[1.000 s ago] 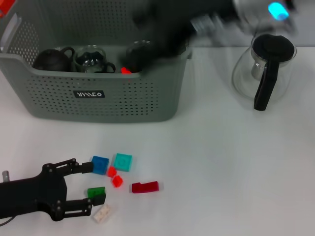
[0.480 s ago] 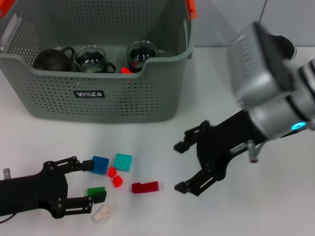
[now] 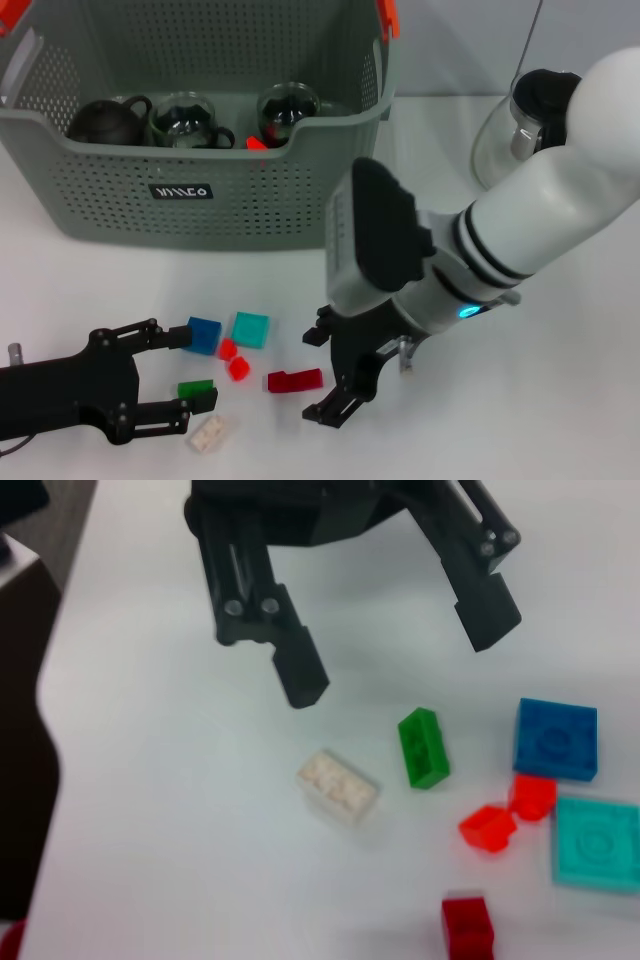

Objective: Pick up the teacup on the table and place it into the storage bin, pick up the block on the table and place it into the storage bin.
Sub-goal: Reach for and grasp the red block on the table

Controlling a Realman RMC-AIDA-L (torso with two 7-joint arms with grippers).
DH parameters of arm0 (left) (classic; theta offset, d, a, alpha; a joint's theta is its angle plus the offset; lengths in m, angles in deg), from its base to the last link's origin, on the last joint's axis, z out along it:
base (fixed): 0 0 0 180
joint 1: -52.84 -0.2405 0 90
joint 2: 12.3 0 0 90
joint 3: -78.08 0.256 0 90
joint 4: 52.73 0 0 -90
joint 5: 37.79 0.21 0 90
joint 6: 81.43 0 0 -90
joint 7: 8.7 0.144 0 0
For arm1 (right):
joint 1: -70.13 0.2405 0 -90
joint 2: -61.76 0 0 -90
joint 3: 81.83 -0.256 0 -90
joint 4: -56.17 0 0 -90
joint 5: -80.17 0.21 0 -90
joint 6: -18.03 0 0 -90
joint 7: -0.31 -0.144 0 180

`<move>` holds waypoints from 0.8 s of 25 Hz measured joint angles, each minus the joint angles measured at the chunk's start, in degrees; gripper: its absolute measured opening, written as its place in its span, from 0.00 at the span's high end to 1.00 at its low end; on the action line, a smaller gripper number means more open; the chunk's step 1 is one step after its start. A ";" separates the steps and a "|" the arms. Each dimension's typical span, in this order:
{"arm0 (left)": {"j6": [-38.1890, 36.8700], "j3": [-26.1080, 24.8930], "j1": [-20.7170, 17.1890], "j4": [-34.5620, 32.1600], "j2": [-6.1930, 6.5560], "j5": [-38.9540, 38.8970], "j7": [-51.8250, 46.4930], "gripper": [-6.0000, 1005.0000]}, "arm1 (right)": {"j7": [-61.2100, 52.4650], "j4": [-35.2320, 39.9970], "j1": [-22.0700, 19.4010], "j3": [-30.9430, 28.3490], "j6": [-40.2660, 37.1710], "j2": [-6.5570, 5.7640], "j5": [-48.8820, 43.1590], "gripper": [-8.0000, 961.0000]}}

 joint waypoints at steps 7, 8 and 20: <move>0.21 0.00 -0.17 0.04 0.00 0.00 0.19 0.18 | -0.65 -2.48 0.81 6.69 6.96 0.20 3.15 0.06; 0.33 0.00 -0.17 0.04 0.00 0.00 0.20 0.18 | -0.85 -2.75 0.81 7.16 7.53 0.23 3.39 0.06; 0.64 0.06 -0.09 0.19 -0.01 0.00 0.23 0.18 | -4.08 -4.77 1.12 8.89 10.95 0.32 3.76 0.23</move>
